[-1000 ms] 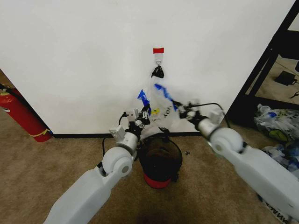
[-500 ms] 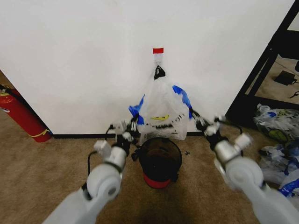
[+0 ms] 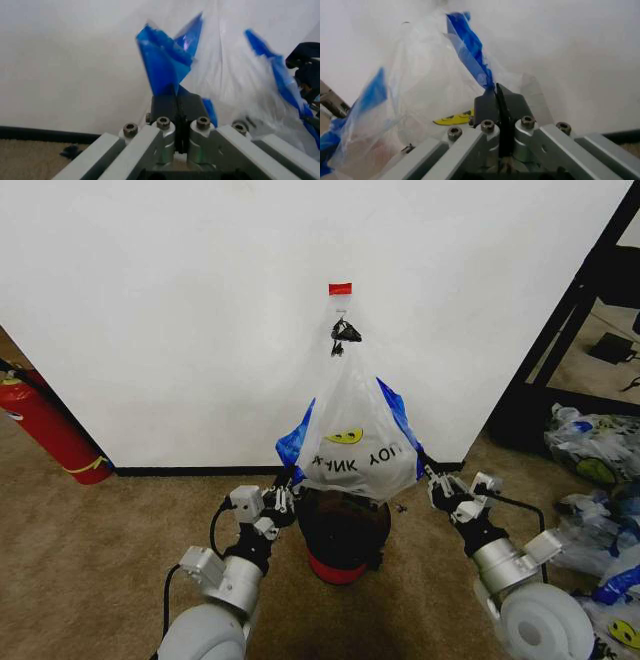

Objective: Pick up the garbage bag from the wall and place it over the trash bin.

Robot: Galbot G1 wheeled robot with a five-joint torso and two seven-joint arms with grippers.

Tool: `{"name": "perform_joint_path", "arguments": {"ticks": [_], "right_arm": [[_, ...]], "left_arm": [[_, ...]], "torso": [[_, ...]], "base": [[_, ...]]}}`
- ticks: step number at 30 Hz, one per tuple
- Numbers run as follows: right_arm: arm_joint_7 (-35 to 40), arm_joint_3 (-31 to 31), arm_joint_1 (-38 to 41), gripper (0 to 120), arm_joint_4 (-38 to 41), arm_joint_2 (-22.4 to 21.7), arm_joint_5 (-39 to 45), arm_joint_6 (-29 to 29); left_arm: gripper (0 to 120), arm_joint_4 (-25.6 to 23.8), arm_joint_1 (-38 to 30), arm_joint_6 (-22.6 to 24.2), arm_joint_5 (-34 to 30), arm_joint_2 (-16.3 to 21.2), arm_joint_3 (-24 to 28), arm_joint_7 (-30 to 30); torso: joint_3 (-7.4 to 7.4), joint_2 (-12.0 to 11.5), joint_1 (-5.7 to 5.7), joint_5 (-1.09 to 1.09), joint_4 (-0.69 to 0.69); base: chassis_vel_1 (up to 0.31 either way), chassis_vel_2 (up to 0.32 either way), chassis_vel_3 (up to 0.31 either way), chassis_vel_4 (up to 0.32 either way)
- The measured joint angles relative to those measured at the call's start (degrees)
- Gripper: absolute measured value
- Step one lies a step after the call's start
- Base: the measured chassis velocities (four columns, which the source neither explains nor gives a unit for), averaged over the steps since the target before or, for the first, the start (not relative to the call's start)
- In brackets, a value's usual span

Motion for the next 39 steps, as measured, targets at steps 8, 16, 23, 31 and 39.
{"name": "perform_joint_path", "arguments": {"ticks": [8,16,23,31,39], "right_arm": [[0.57,0.32,0.63,0,1.42,0.00,0.16,0.48],[4.86,0.80,6.46,0,7.12,-0.77,5.47,-1.95],[6.08,-0.28,9.19,0,8.57,-0.84,7.67,-3.04],[6.17,-7.97,12.21,0,0.82,6.70,6.14,-2.51],[6.20,-12.08,15.68,0,-5.08,11.72,6.17,-2.24]], "left_arm": [[0,-0.50,-0.90,-0.12,0.55,-0.22,0.44,-0.05],[0,-4.58,-5.18,2.01,-1.90,0.55,-0.25,-1.41],[0,-5.97,-6.47,2.63,-3.47,1.78,-0.68,-1.37],[0,5.74,-8.22,-2.34,1.30,-3.82,-0.03,0.53],[0,8.94,-9.73,-3.67,0.57,-3.65,-0.91,0.79]], "torso": [[0.00,-0.01,0.00,0.00,0.00],[0.00,-0.01,0.01,0.01,0.00],[0.00,-0.01,0.01,0.00,0.00],[0.01,-0.02,0.01,-0.01,0.00],[0.01,-0.02,0.01,0.00,0.01]], "base": [[0.000,0.000,0.000,0.000],[0.000,0.000,0.000,0.000],[0.000,0.000,0.000,0.000],[0.000,0.000,0.000,0.000],[0.000,0.000,0.000,0.000]]}}
